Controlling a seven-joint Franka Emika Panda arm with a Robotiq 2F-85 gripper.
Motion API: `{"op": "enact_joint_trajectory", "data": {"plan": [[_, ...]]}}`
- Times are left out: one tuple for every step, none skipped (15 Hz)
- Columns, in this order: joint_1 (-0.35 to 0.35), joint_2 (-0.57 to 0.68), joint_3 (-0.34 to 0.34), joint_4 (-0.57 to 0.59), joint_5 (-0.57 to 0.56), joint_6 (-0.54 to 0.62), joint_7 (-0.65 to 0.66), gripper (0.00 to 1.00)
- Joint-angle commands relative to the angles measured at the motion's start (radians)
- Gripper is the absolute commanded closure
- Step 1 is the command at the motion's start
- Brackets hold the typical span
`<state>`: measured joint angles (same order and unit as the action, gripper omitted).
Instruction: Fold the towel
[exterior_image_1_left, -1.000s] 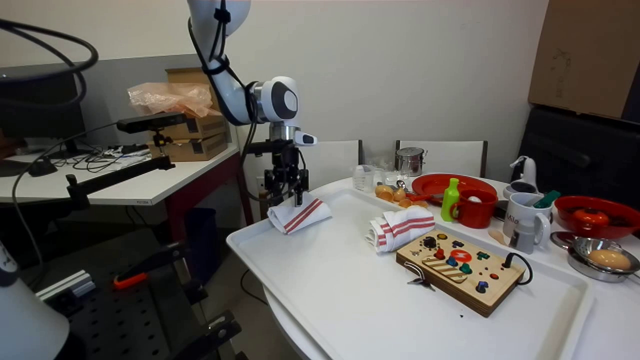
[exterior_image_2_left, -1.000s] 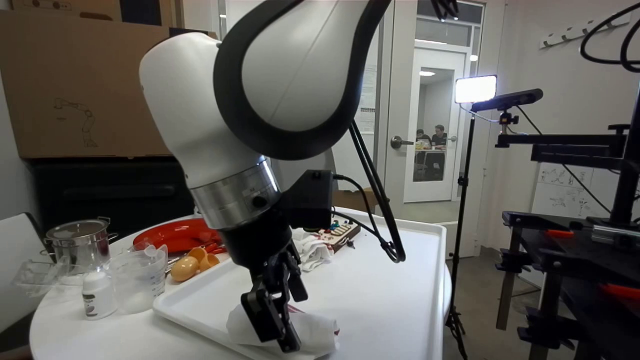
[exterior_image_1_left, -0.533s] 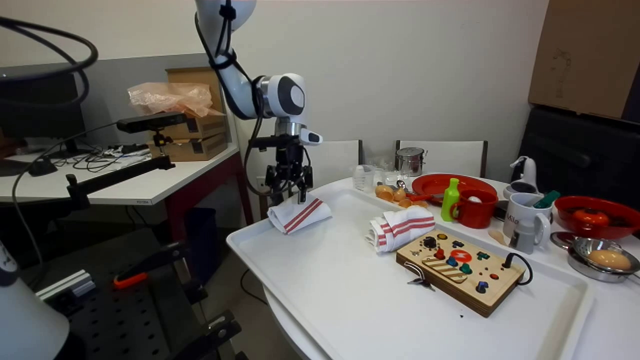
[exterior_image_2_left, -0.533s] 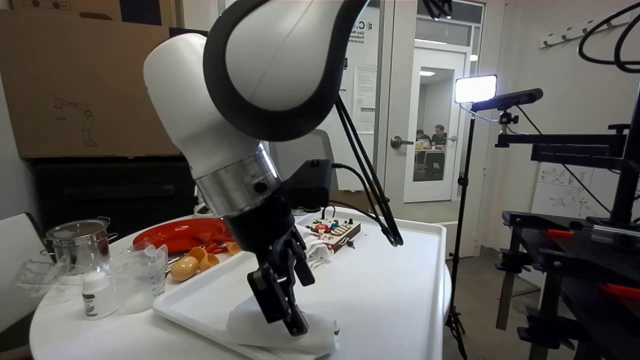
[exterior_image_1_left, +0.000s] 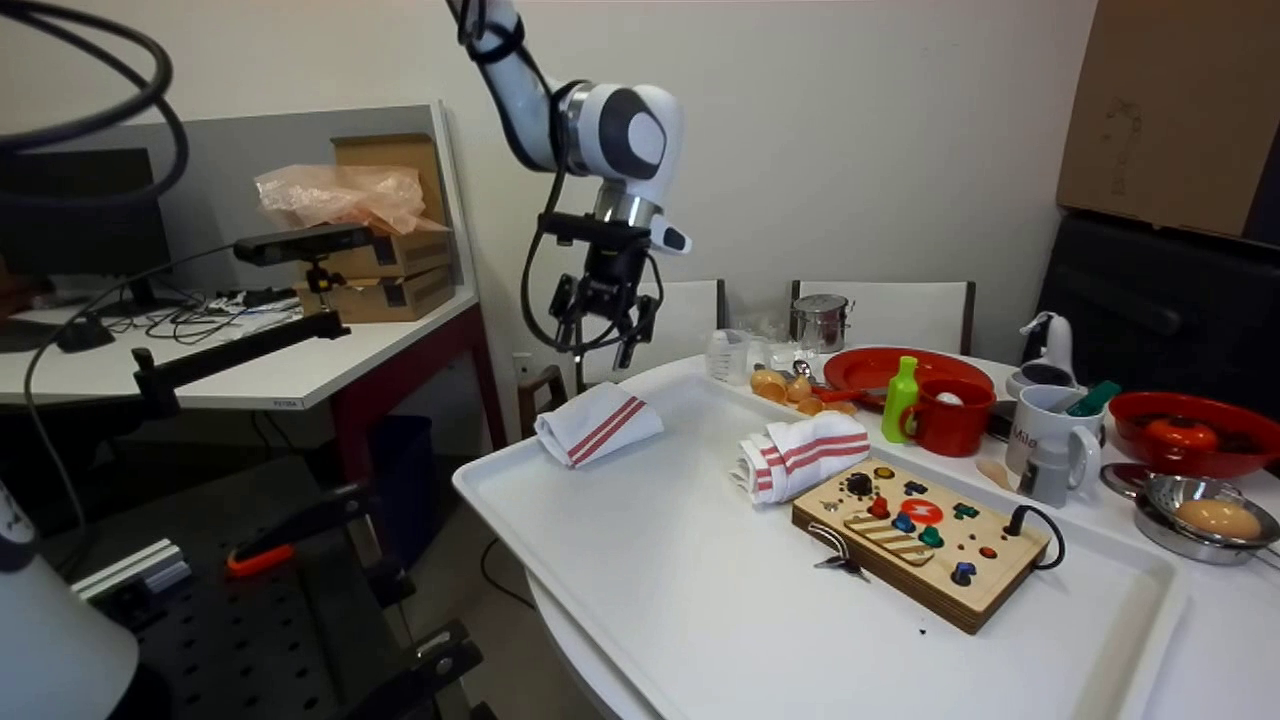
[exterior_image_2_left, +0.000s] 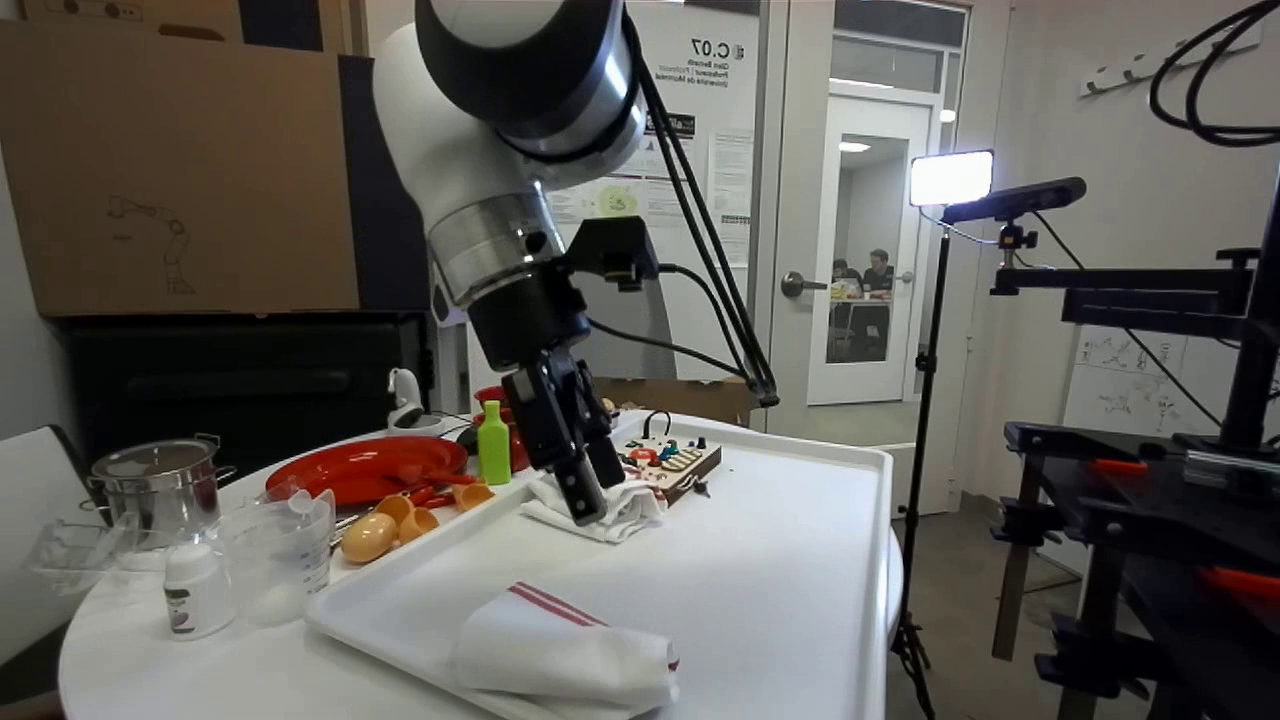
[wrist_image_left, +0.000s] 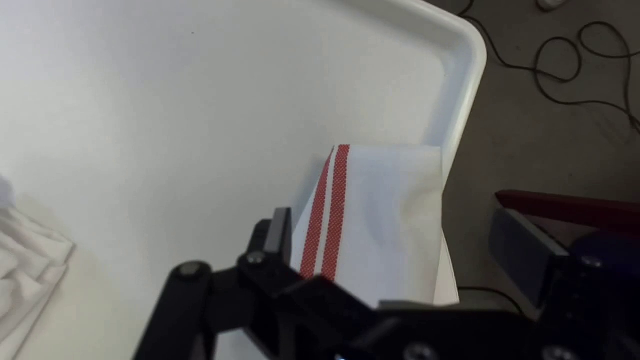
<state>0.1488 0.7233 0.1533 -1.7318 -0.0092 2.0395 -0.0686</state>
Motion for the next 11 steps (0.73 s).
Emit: {"op": "enact_joint_trajectory", "data": {"plan": [[-0.032, -0.085, -0.006, -0.084, 0.022, 0.070, -0.025, 0.00], [-0.036, -0.105, -0.013, -0.111, 0.016, 0.115, -0.017, 0.00], [-0.042, -0.125, -0.015, -0.138, 0.013, 0.156, -0.020, 0.00], [-0.046, -0.145, -0.019, -0.169, 0.009, 0.199, -0.024, 0.00], [-0.033, -0.073, -0.021, -0.071, 0.008, 0.125, -0.011, 0.00], [-0.037, -0.089, -0.023, -0.095, 0.007, 0.154, -0.012, 0.00], [-0.039, -0.101, -0.024, -0.113, 0.007, 0.167, -0.012, 0.00], [-0.039, -0.109, -0.025, -0.124, 0.007, 0.174, -0.012, 0.00], [-0.039, -0.114, -0.024, -0.130, 0.007, 0.176, -0.012, 0.00], [-0.039, -0.117, -0.024, -0.134, 0.007, 0.177, -0.012, 0.00], [-0.039, -0.119, -0.024, -0.137, 0.007, 0.178, -0.012, 0.00]]}}
